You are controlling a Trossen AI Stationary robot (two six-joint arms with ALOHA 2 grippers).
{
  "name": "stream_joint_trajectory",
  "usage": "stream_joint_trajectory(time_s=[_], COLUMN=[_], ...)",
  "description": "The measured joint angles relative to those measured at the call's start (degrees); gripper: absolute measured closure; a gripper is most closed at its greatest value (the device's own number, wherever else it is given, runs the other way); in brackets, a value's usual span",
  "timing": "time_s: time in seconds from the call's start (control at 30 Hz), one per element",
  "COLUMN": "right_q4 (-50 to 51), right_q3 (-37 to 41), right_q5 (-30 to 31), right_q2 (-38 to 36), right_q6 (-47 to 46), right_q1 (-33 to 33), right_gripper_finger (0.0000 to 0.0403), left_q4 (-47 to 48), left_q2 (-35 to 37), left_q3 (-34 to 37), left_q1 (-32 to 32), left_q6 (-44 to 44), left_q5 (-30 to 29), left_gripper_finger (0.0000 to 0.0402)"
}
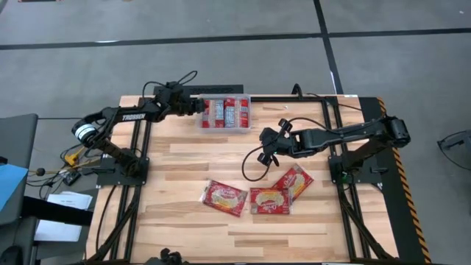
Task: Sort popcorn bags into baskets
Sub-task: Put the red popcorn bag into the transparent bin
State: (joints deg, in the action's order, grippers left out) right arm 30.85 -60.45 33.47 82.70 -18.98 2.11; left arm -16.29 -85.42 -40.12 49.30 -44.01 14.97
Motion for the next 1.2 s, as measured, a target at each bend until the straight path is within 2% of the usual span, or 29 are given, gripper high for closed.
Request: stream_joint_trajectory(time_s=[0.1, 0.17, 0.3, 0.4, 0.5, 0.63, 0.73, 0.9, 1.07, 1.2], right_q4=[0.0, 0.3, 3.9, 5.7, 6.6, 7.5, 7.2, 5.7, 5.7, 5.2], right_q3=[0.0, 0.0, 0.0, 0.0, -0.1, 0.0, 0.0, 0.0, -0.4, -0.5], right_q5=[-1.0, -3.9, -18.0, -25.7, -25.9, -24.4, -24.3, -25.1, -26.9, -28.0], right_q2=[0.0, 0.0, 0.0, 0.0, 1.6, 5.0, 8.3, 14.3, 20.7, 23.2], right_q6=[-0.1, -0.5, -4.1, -8.8, -15.1, -24.6, -31.7, -40.2, -42.1, -36.0], right_q1=[0.3, 0.8, 3.2, 8.4, 15.6, 22.5, 26.1, 30.9, 31.1, 27.4], right_gripper_finger=[0.0374, 0.0378, 0.0382, 0.0382, 0.0382, 0.0382, 0.0384, 0.0386, 0.0384, 0.0385], left_q4=[0.1, 0.9, 2.9, 3.4, 5.2, 11.4, 17.5, 27.0, 29.3, 30.8], left_q2=[0.9, 2.4, 8.2, 14.2, 19.9, 25.1, 26.2, 26.0, 25.0, 23.7], left_q3=[-2.8, -4.7, -8.7, -9.9, -9.9, -9.9, -9.9, -9.9, -9.8, -9.8], left_q1=[1.0, 1.2, -0.1, -2.9, -6.9, -13.5, -18.0, -23.8, -27.7, -29.5], left_q6=[0.4, -0.4, -2.7, -3.1, -3.0, 0.4, 3.2, 6.8, 9.4, 12.0], left_q5=[10.3, 18.0, 29.5, 33.2, 31.6, 22.9, 17.8, 14.8, 12.6, 10.5], left_gripper_finger=[0.0205, 0.0204, 0.0215, 0.0227, 0.0234, 0.0239, 0.0239, 0.0239, 0.0239, 0.0239])
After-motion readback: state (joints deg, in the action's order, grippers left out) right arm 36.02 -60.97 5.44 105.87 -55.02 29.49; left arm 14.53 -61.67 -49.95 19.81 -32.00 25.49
